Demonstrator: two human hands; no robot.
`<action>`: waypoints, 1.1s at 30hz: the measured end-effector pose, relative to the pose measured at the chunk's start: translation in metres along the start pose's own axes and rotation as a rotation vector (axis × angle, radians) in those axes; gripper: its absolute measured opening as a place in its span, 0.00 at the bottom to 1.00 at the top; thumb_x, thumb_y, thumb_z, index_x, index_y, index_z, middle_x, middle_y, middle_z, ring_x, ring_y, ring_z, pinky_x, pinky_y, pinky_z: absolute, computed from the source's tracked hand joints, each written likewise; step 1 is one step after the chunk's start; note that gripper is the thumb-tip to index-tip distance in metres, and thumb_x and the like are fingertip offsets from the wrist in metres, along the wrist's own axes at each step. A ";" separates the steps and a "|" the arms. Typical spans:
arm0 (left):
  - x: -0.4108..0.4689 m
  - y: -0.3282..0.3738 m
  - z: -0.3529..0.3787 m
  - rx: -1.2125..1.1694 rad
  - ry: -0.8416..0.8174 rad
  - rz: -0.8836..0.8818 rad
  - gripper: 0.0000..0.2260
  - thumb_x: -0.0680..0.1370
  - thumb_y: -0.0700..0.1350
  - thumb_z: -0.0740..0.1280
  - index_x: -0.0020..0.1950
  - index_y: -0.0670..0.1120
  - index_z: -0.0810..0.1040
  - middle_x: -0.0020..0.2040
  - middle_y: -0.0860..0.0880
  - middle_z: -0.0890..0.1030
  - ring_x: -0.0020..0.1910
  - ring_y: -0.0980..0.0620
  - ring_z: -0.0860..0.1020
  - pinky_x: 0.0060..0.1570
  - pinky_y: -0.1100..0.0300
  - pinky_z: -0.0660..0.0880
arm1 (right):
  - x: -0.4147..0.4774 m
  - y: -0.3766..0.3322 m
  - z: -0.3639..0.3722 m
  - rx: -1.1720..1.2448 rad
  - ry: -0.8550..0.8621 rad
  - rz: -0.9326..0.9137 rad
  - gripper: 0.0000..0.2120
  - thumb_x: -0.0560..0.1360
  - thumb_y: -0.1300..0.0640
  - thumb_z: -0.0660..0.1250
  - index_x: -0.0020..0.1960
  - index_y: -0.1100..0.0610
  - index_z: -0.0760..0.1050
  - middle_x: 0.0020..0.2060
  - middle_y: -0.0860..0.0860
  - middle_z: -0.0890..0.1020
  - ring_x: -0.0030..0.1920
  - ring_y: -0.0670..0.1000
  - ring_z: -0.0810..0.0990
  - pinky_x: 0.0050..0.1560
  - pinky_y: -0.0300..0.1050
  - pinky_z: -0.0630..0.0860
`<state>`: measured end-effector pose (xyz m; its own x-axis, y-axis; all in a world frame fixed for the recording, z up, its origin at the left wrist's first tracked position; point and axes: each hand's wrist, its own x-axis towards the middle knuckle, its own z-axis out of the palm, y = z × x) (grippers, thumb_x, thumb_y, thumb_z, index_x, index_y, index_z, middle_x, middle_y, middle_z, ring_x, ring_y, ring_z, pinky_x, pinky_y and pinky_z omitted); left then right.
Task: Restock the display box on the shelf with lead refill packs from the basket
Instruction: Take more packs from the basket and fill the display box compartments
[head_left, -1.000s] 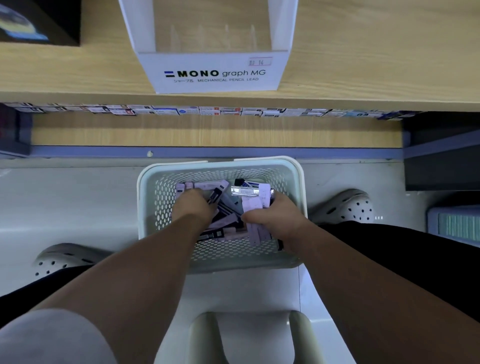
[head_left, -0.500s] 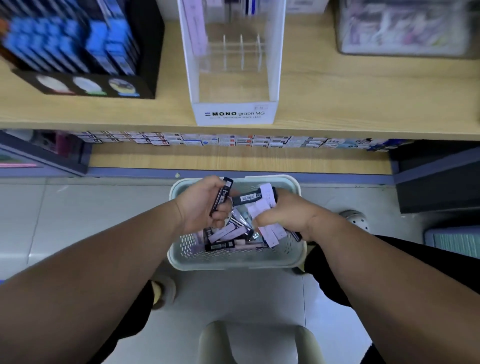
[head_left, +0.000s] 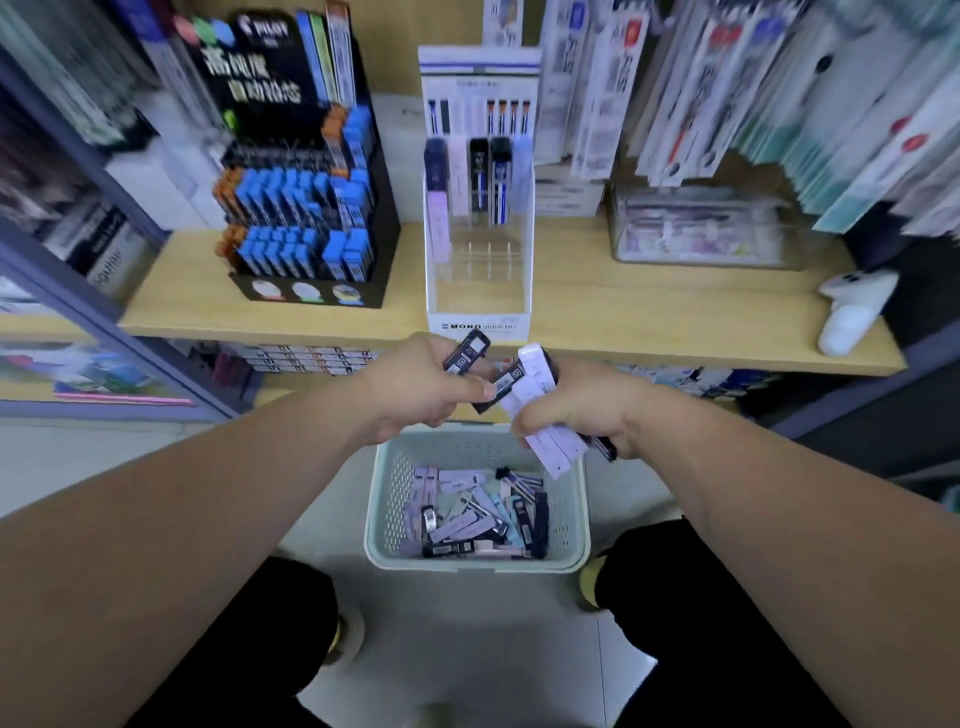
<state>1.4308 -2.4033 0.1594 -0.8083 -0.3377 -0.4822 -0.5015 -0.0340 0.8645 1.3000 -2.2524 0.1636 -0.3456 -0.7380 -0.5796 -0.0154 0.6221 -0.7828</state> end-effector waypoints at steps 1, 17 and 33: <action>-0.006 0.010 0.001 0.069 0.009 0.047 0.07 0.74 0.34 0.72 0.43 0.46 0.80 0.28 0.53 0.73 0.24 0.55 0.62 0.26 0.64 0.58 | -0.004 -0.008 -0.002 -0.004 0.011 -0.009 0.14 0.65 0.68 0.75 0.48 0.56 0.80 0.40 0.56 0.85 0.38 0.55 0.84 0.44 0.49 0.81; -0.006 0.074 -0.009 -0.105 0.196 0.185 0.03 0.80 0.37 0.65 0.51 0.44 0.76 0.40 0.44 0.78 0.23 0.54 0.61 0.25 0.62 0.55 | -0.020 -0.063 -0.044 0.331 0.065 -0.121 0.09 0.74 0.69 0.70 0.48 0.57 0.76 0.35 0.53 0.81 0.34 0.52 0.81 0.38 0.44 0.77; 0.055 0.083 -0.014 -0.228 0.280 0.300 0.09 0.77 0.35 0.69 0.52 0.48 0.81 0.35 0.49 0.81 0.22 0.58 0.68 0.25 0.68 0.65 | 0.045 -0.092 -0.069 0.847 0.237 -0.192 0.07 0.69 0.69 0.73 0.43 0.59 0.80 0.38 0.57 0.81 0.33 0.52 0.81 0.36 0.46 0.77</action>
<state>1.3489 -2.4378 0.2070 -0.7772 -0.6039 -0.1767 -0.1528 -0.0912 0.9840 1.2206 -2.3248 0.2247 -0.5945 -0.6776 -0.4330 0.5713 0.0230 -0.8204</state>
